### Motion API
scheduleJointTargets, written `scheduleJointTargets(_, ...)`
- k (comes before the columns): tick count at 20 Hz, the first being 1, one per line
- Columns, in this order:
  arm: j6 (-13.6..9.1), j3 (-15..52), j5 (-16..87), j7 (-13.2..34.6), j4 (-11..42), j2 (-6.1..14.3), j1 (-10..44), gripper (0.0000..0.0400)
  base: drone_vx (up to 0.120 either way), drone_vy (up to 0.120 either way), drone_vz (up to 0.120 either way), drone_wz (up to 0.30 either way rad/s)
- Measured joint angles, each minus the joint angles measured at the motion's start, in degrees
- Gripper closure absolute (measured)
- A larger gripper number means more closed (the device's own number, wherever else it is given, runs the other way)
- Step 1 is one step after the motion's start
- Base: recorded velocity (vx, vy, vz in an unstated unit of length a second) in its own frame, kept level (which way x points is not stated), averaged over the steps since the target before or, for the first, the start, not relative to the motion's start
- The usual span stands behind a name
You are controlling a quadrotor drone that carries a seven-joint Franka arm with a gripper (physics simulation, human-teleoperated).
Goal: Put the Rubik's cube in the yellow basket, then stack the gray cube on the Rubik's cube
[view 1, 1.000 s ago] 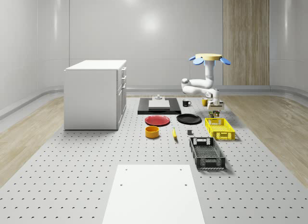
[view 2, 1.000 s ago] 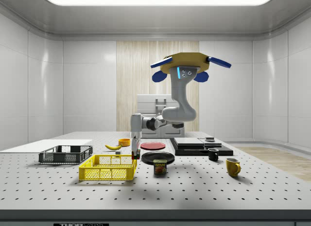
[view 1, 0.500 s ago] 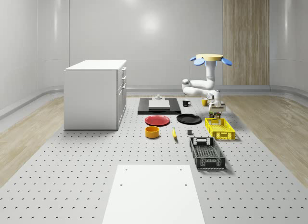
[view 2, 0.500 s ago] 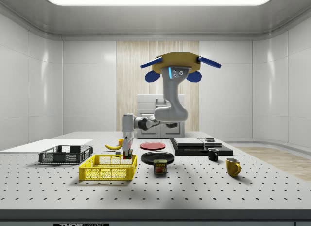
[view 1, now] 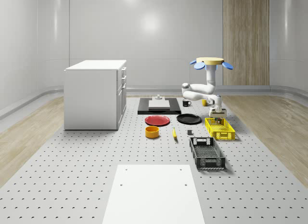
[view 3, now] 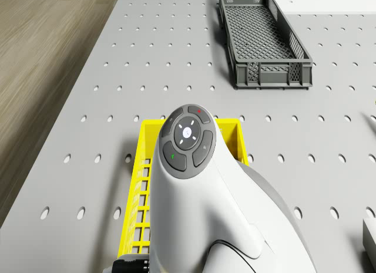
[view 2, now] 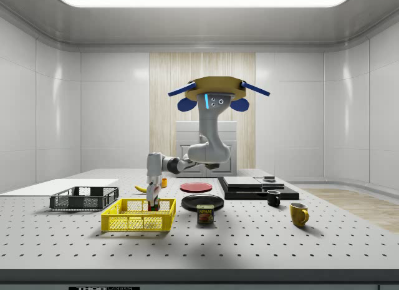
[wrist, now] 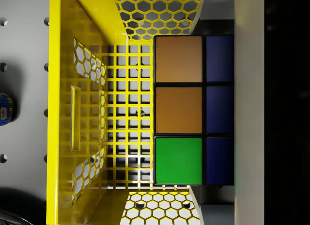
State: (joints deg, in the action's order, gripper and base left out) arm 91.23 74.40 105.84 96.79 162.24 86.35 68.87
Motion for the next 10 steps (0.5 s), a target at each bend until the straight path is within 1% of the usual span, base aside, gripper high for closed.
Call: scheduleJointTargets(10, 2.6, -5.7, 5.2, 0.0, -1.7, 0.4, 1.0, 0.0075, 0.000, 0.000, 0.000, 0.000)
